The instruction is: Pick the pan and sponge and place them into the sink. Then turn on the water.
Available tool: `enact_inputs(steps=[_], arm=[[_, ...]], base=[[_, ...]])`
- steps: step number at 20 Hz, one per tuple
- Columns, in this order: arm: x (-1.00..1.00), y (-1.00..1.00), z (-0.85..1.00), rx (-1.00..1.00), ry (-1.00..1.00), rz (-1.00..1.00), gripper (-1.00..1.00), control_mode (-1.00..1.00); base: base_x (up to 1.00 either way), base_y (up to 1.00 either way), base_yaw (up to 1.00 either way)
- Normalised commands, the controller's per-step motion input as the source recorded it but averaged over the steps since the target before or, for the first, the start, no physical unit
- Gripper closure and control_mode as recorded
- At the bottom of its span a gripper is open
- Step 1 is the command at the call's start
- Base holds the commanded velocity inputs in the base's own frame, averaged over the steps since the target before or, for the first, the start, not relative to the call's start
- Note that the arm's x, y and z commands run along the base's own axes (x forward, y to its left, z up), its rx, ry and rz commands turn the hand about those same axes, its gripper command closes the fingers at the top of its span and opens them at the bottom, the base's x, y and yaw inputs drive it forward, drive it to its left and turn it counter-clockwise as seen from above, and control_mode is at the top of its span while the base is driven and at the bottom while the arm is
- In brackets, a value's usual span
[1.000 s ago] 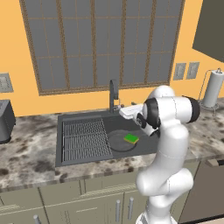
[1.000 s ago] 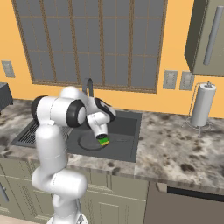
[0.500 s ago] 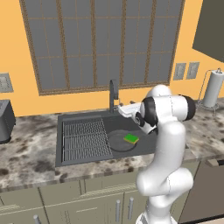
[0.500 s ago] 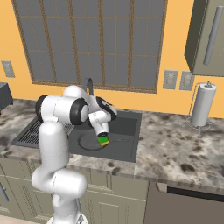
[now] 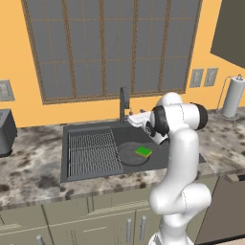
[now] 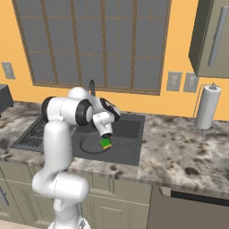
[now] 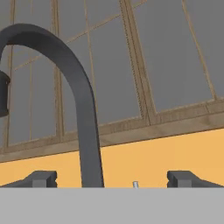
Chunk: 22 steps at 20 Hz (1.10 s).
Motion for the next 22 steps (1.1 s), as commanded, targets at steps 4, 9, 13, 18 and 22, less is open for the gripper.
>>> enact_inputs(steps=[4,9,13,18,22], arm=[[0.34,0.00,-0.12,0.00,0.00,0.00,-1.00,-1.00],[0.33,-0.03,-0.18,0.01,0.00,0.00,-1.00,-1.00],[0.30,-0.01,-0.22,0.00,0.00,0.00,-1.00,-1.00],[0.28,-0.03,-0.19,0.01,0.00,0.00,-1.00,-1.00],[0.26,-0.03,-0.11,0.02,0.00,0.00,-1.00,-1.00]], base=[[0.00,0.00,0.00],[0.00,0.00,0.00],[0.00,0.00,0.00],[0.00,0.00,0.00],[0.00,0.00,0.00]])
